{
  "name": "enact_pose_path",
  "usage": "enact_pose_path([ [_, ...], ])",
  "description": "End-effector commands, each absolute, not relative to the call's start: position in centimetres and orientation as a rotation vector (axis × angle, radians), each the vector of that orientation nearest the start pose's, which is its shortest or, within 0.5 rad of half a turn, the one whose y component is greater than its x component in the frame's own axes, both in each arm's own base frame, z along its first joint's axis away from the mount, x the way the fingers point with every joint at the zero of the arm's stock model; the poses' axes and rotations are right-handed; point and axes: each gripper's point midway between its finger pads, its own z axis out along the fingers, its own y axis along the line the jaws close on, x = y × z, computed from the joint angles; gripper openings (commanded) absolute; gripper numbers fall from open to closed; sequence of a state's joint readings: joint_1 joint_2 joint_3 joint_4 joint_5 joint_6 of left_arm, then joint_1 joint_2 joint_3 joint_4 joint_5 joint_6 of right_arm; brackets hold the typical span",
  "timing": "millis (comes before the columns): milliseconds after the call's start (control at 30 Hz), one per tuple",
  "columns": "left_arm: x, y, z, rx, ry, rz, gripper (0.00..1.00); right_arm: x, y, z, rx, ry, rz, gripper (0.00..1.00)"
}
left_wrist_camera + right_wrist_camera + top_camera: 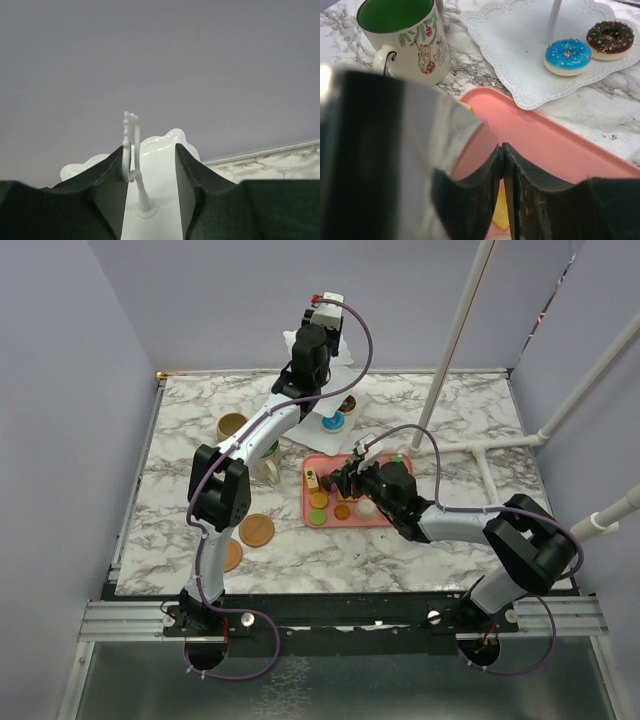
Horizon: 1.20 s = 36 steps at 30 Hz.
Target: Serve the afternoon tea
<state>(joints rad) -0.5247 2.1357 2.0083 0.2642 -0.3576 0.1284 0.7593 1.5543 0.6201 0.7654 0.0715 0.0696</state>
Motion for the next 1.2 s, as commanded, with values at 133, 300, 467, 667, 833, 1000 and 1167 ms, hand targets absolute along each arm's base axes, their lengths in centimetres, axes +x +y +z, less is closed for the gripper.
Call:
enact_pose_path([
  [133,58.5,-24.6,37.8,0.105,1.465,-0.099,0.69,34.1,31.2,14.0,-0.569,1.641,0.533,0.33],
  [300,57.3,-23.8,38.6,0.124,1.47,-0.12,0.83,34.8,30.9,15.9,-0.54,1.602,0.502,0.22],
  [467,56.4,-22.8,39.3,0.14,1.494,-0.127,0.93,36.2,30.6,19.1,-0.514,1.532,0.442,0.21],
  [667,55.6,-20.9,39.3,0.14,1.511,-0.11,0.97,38.8,31.2,20.7,-0.501,1.481,0.419,0.2],
  [833,55.4,-20.7,39.3,0.207,1.519,-0.196,0.99,41.0,32.1,20.4,-0.512,1.467,0.413,0.2],
  [1000,55.7,-21.3,38.3,0.371,1.533,-0.438,0.99,42.8,32.6,19.6,-0.53,1.462,0.386,0.2],
  [1167,56.4,-22.4,37.3,0.555,1.516,-0.612,0.99,44.2,32.8,19.1,-0.523,1.46,0.383,0.21],
])
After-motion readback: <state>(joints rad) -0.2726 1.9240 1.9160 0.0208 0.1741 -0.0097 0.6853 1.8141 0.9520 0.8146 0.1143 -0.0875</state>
